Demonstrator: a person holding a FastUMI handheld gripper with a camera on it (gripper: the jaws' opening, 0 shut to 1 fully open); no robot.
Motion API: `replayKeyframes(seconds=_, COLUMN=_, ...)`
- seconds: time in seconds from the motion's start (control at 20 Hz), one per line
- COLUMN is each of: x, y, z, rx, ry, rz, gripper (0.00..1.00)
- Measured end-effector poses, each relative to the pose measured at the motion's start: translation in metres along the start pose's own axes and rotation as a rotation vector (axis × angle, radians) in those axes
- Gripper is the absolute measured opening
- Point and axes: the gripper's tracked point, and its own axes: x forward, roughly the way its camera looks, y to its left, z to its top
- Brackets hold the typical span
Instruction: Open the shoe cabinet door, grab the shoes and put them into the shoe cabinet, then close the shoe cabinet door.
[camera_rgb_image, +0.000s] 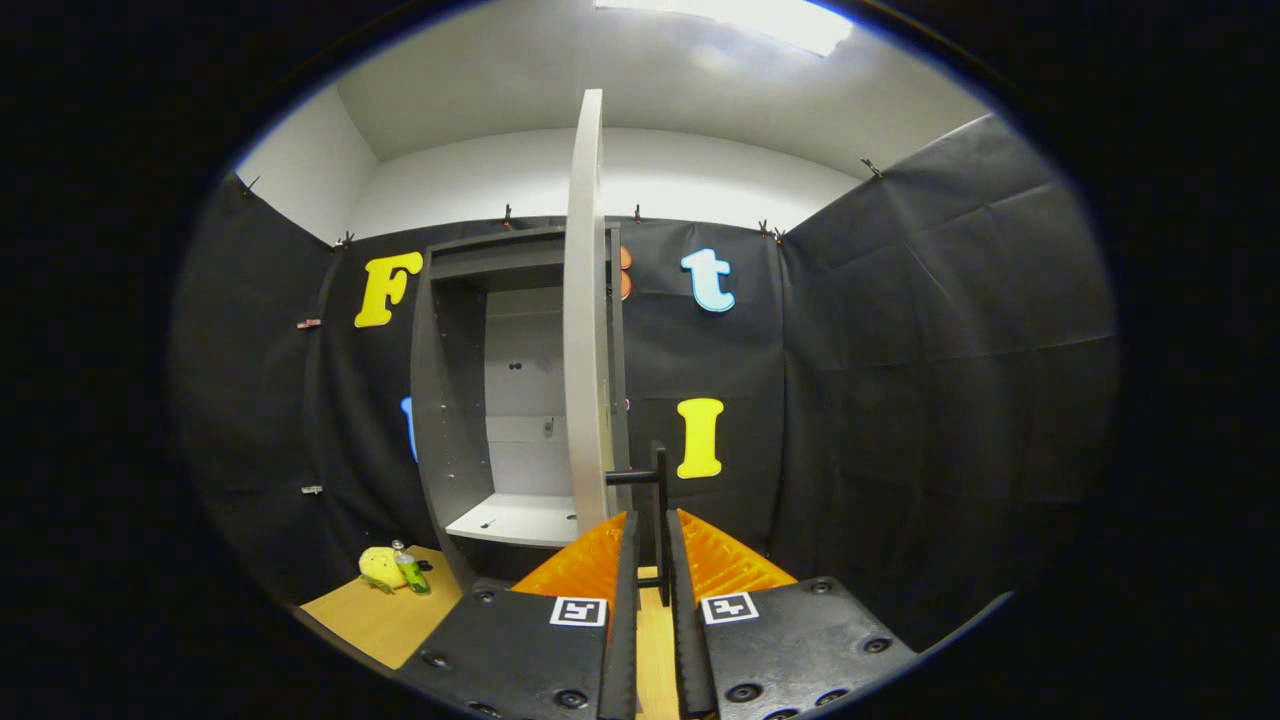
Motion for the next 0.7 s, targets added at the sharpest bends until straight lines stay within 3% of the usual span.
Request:
replayKeyframes(seconds=0.15, x=-0.017, y=0.035, z=-0.022, rx=0.001, ry=0.022, rz=0.069, gripper=0.2)
replayKeyframes(seconds=0.4, x=-0.02, y=0.103, z=-0.108, rx=-0.011, ry=0.171, rz=0.189, gripper=0.2)
replayKeyframes(seconds=0.7, x=-0.013, y=0.162, z=-0.225, rx=0.025, ry=0.366, rz=0.206, gripper=0.2)
